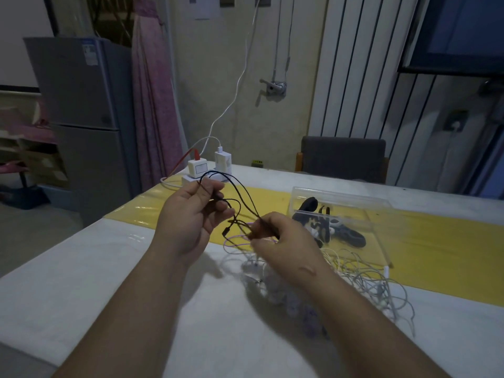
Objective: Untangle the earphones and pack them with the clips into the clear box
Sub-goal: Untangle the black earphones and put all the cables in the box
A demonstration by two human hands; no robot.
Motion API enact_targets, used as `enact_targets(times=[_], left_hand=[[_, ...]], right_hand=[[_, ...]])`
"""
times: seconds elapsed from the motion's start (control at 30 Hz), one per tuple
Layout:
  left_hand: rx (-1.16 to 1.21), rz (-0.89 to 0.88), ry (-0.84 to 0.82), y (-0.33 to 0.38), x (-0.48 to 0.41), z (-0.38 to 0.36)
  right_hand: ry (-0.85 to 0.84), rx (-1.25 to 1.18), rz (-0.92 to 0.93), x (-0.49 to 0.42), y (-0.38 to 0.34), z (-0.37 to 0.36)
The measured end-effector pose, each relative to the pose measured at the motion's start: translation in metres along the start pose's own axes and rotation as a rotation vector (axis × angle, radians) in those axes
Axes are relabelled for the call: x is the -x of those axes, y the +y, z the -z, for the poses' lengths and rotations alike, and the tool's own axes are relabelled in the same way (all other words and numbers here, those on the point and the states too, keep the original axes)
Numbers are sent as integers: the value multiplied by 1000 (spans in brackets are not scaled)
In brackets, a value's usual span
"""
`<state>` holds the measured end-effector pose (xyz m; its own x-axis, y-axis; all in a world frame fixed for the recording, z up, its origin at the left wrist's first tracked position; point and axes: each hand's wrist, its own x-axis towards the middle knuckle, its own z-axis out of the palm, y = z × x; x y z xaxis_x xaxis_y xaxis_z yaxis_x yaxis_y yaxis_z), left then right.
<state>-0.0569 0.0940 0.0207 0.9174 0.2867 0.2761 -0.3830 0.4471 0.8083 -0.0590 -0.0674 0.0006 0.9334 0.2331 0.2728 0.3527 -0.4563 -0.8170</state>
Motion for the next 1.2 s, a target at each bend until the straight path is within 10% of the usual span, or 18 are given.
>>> enact_targets(times=[0.23,0.57,0.83,1.2], left_hand=[[-157,-52,106,-3,-5,4],[-491,-186,228,-8,-11,16],[-488,28,343,-5,-13,18],[-703,25,-25,-9,-2,12]], right_hand=[[329,-122,-33,-5,-3,20],[309,30,-57,-11,3,36],[236,-20,-196,-14,1,38],[340,-654,-435,-9,-5,53]])
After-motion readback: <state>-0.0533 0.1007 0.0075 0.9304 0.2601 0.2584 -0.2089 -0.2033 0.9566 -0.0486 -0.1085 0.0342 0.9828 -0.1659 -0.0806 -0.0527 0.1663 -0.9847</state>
